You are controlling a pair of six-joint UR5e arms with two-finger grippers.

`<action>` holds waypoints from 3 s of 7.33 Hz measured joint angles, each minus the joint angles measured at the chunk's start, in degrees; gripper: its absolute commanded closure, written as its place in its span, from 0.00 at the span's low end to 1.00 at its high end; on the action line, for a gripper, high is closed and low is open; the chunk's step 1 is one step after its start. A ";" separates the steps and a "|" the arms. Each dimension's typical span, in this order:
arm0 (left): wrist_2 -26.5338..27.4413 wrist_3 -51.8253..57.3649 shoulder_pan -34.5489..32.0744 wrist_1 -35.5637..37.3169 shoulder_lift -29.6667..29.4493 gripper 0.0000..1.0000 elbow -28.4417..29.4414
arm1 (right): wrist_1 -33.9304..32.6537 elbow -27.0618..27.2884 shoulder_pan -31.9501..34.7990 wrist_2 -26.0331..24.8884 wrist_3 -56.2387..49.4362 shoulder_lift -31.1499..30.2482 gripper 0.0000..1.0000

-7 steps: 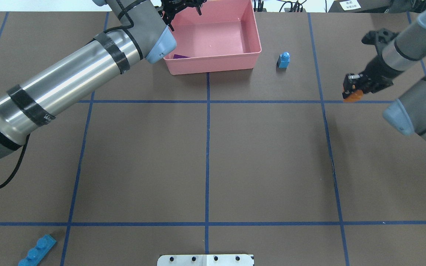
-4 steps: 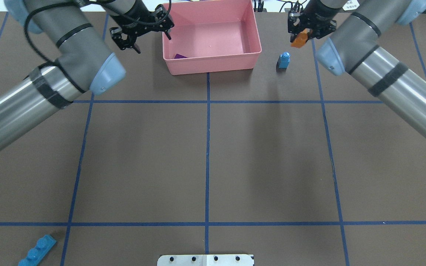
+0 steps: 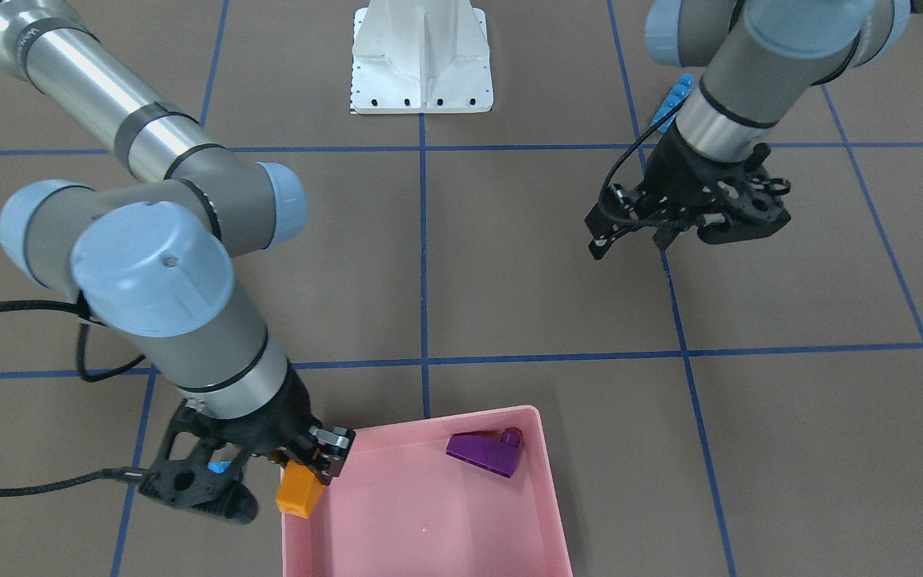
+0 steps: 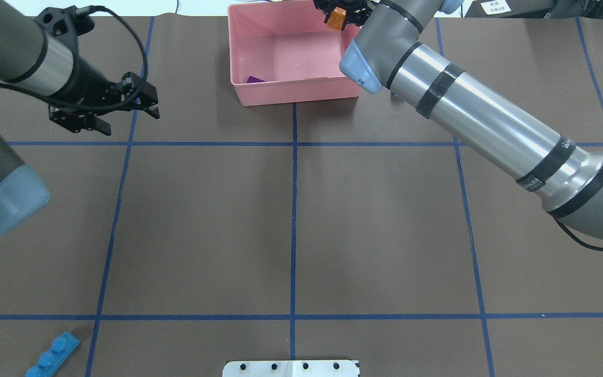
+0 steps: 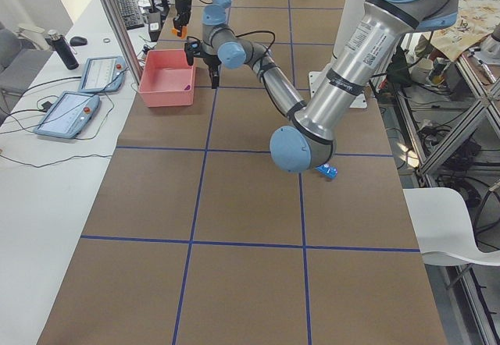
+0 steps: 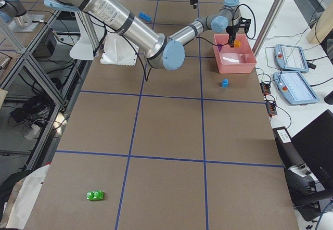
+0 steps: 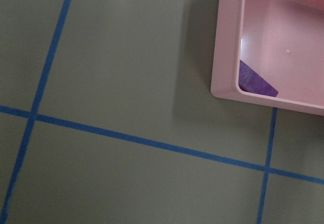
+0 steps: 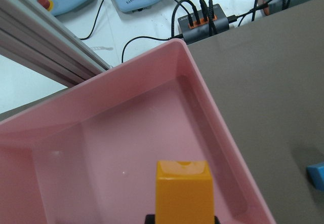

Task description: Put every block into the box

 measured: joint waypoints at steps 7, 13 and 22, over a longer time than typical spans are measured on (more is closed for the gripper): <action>17.16 27.68 23.95 0.15 27.57 0.01 -13.69 | 0.51 10.56 2.77 10.95 0.35 -8.14 0.00; 10.78 38.25 35.21 -0.25 31.94 0.07 -10.09 | 0.38 23.89 12.33 21.47 -11.11 -27.33 0.00; 5.93 39.36 34.85 -0.16 32.07 1.00 -5.04 | 0.20 46.94 29.70 26.49 -54.15 -77.74 0.00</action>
